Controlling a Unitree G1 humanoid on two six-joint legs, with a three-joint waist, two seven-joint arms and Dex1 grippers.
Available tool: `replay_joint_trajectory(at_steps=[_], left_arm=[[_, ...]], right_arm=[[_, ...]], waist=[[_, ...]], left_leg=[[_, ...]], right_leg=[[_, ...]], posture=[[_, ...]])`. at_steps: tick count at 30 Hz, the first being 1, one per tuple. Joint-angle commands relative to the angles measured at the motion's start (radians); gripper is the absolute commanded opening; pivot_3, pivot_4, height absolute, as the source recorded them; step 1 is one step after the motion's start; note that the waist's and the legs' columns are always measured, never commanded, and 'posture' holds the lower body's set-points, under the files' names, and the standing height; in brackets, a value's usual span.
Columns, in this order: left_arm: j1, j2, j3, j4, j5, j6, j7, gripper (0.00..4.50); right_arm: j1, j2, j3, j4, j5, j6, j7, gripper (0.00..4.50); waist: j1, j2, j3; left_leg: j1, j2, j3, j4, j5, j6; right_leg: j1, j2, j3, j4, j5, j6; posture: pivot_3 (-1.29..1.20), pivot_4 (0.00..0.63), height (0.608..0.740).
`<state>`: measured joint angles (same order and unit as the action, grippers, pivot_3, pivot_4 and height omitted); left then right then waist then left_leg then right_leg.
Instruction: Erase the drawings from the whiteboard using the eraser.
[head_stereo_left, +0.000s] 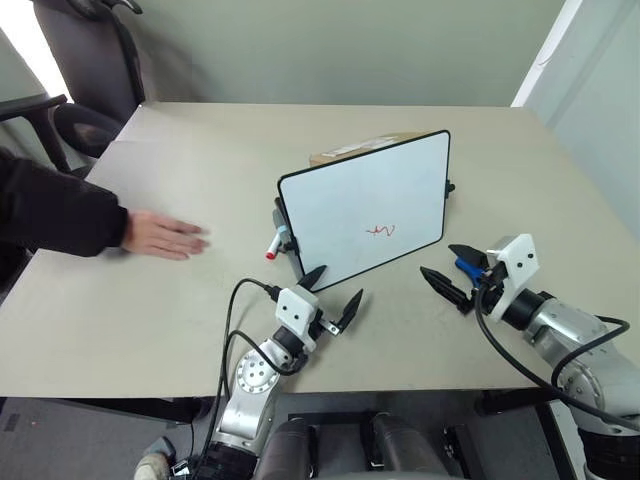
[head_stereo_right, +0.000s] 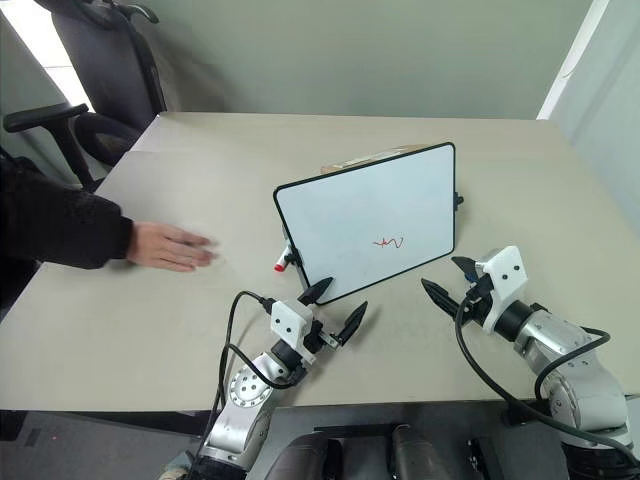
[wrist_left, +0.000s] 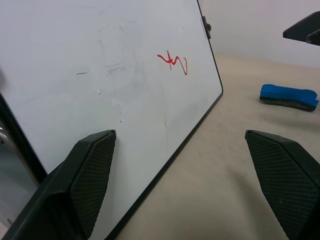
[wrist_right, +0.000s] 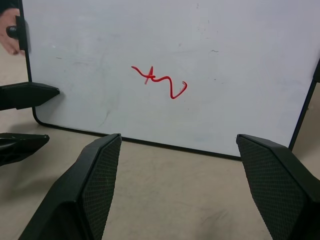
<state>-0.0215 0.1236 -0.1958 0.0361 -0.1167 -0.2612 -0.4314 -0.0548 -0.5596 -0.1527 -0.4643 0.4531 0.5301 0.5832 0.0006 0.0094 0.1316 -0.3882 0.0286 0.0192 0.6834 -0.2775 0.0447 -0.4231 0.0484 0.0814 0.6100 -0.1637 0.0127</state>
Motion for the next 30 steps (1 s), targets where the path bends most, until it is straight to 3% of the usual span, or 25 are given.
replay_joint_trajectory(at_steps=[1,13,24,30], left_arm=[[-0.012,0.004,0.014,-0.046,0.015,-0.005,0.016,4.5],[0.016,-0.005,0.004,-0.078,-0.014,0.004,0.004,4.5],[0.044,-0.016,-0.023,-0.097,0.008,0.007,0.017,4.5],[0.048,-0.018,-0.03,-0.099,0.002,0.009,0.015,4.5]], right_arm=[[-0.017,0.0,-0.024,-0.014,0.003,-0.024,-0.007,3.88],[-0.06,0.0,-0.053,0.026,-0.007,0.033,-0.084,3.88],[-0.222,-0.07,-0.003,0.18,-0.051,0.418,-0.204,3.88],[-0.267,-0.061,-0.013,0.253,-0.08,0.442,-0.237,3.88]], waist=[[0.0,0.0,0.0],[0.0,0.0,0.0],[0.0,0.0,0.0],[0.0,0.0,0.0]], left_leg=[[0.0,0.0,0.0,0.0,0.0,0.0],[0.0,0.0,0.0,0.0,0.0,0.0],[0.0,0.0,0.0,-0.001,0.0,0.0],[0.0,0.0,0.0,-0.001,0.0,0.0]], right_leg=[[0.0,0.0,0.0,0.0,0.0,0.0],[0.0,0.0,0.0,0.0,0.0,0.0],[-0.001,0.0,0.0,0.0,0.0,0.0],[-0.001,0.0,0.0,0.001,0.0,0.001]], posture=[[0.0,0.15,0.74],[0.0,0.15,0.74],[0.0,0.15,0.74],[0.0,0.15,0.74]])
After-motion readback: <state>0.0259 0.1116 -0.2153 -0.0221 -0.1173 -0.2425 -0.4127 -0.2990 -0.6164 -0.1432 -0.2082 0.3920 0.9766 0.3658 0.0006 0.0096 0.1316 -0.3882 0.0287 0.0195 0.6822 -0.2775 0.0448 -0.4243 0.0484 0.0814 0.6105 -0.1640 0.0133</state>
